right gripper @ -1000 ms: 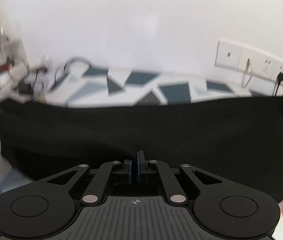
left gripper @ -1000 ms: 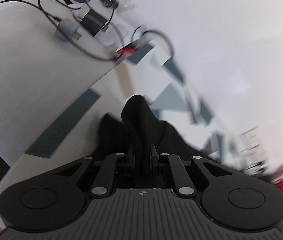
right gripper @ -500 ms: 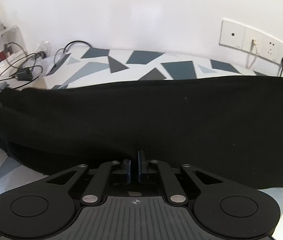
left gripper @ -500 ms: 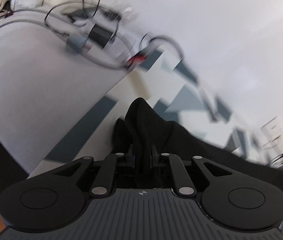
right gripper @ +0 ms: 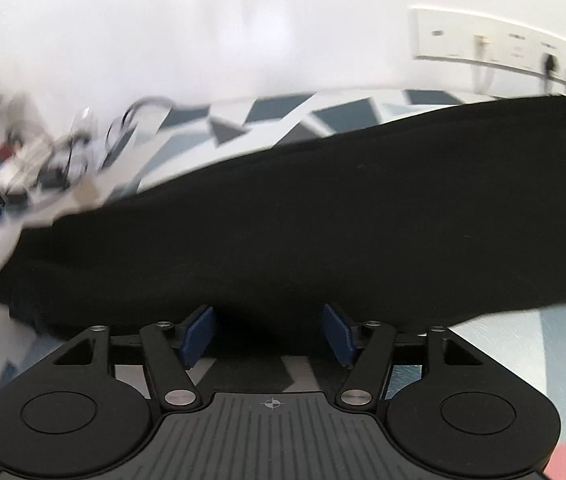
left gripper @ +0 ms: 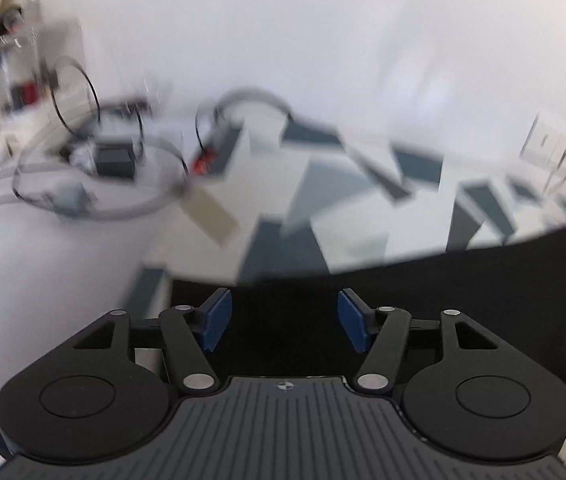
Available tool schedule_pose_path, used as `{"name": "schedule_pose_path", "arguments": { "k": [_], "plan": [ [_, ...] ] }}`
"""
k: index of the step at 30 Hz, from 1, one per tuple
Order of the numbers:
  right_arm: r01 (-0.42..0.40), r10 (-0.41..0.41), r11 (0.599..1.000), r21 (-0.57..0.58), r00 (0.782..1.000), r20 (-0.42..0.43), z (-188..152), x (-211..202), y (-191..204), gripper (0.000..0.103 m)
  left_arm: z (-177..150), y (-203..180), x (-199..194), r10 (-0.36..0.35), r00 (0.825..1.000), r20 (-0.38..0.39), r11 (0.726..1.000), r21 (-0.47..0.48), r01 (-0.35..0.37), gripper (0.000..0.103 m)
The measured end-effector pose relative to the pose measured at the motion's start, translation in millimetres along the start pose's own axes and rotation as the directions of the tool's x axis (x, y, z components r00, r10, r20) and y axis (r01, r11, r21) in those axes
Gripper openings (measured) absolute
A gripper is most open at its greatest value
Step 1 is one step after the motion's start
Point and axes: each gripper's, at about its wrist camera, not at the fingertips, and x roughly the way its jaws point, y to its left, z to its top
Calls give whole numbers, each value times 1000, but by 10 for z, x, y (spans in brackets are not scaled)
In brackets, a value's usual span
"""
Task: Fold clothes
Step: 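Lower the sleeve onto the hoodie and open the left gripper while the right gripper grasps the hem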
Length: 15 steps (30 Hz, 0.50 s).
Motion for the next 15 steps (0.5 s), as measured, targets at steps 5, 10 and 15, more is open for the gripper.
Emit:
{"name": "schedule_pose_path", "arguments": {
  "k": [5,10,15],
  "plan": [
    [43,-66,973,226,993,95,-56,-300,-564,69,-130,-97,361,90,991,-96,995,51,-85,62],
    [110,-258,768,631,955,148,-233,-401,-1411,65,-152,-255,474,123,987,-103,988,111,-112,73],
    [-18,-308,522,853,928,208,-355,-309,-1942,50,-34,-241,527,131,980,-147,990,70,-122,74]
  ]
}}
